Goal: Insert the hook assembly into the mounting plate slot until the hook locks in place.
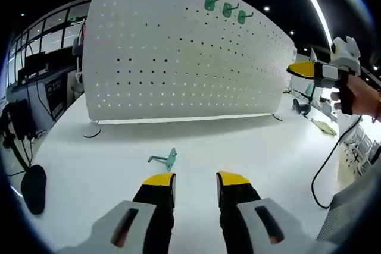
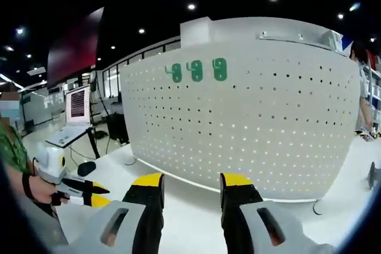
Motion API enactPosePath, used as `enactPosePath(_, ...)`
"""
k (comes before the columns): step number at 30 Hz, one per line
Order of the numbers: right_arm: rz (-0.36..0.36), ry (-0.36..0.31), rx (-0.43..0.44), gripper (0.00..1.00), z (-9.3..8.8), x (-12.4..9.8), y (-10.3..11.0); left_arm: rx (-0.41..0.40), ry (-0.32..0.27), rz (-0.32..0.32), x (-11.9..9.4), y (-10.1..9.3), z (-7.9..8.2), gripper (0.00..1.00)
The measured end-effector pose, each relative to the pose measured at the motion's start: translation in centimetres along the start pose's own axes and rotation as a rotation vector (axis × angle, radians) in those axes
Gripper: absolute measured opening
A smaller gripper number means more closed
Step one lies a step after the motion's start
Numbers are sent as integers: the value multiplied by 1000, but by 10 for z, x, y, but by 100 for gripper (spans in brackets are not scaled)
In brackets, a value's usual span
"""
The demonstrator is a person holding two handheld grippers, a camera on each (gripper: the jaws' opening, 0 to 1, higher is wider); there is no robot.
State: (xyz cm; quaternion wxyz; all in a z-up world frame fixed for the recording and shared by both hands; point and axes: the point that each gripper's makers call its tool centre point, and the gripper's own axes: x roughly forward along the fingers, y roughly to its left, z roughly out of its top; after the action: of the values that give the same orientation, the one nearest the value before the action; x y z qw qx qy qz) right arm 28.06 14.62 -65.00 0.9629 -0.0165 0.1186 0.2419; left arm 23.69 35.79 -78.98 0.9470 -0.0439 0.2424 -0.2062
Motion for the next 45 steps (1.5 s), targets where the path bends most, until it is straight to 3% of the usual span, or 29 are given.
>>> enactPosePath(15, 50, -8, 8, 35, -4, -9, 11, 8, 13, 43, 13, 20, 4, 25)
enactPosePath(23, 53, 17, 13, 35, -15, -11, 14, 13, 30, 51, 21, 28, 3, 19)
enactPosePath(31, 58, 11, 18, 35, -13, -13, 15, -7, 57, 72, 33, 36, -3, 8)
enactPosePath(45, 67, 28, 6, 33, -18, -19, 15, 8, 96, 64, 48, 40, -12, 7)
